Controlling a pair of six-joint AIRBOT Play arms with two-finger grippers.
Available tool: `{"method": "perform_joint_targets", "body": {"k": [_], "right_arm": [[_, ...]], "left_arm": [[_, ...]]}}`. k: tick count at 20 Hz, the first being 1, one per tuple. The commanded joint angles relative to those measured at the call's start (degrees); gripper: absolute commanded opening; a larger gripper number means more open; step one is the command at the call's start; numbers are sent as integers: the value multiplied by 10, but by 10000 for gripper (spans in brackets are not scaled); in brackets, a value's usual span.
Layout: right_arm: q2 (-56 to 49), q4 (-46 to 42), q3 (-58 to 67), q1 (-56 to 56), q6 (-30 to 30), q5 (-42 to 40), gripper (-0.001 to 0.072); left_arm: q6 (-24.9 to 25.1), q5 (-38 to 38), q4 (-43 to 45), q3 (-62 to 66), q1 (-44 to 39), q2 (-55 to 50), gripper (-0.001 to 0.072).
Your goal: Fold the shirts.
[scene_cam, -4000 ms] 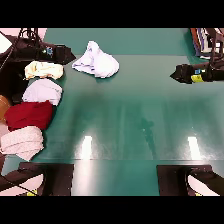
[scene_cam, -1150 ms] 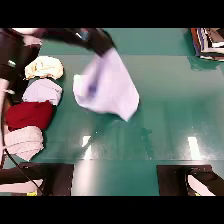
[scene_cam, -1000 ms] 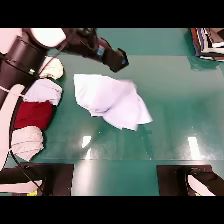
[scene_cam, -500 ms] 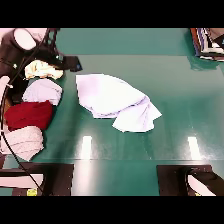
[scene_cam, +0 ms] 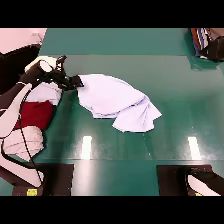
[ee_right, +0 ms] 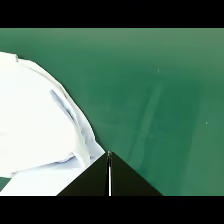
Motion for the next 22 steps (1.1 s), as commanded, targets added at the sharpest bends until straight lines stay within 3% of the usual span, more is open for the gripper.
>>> {"method": "perform_joint_targets", "body": {"k": [1, 3, 4, 8, 11, 13, 17, 22], "right_arm": [[0, 0, -23, 0, 7, 6, 14], [15, -2, -66, 0, 7, 5, 14], [27, -3, -95, -1, 7, 5, 14], [70, 0, -230, -59, 20, 5, 15], [81, 33, -348, -141, 19, -2, 28], [58, 120, -427, -198, -20, -22, 464], [-39, 287, -530, -212, -122, -116, 428], [-165, 330, -507, -104, -141, -218, 427]], "left_arm": [[7, 39, -13, -5, -6, -27, 572], [16, 48, -22, 10, -9, -26, 94], [16, 38, -21, 24, -8, -26, 23], [15, -48, 18, 124, 2, -19, 20], [16, -49, 43, 151, 2, 25, 20], [17, -48, 46, 152, 2, 55, 20], [30, -68, 50, 152, 2, 89, 21], [30, -87, 52, 152, 2, 93, 21]]}}
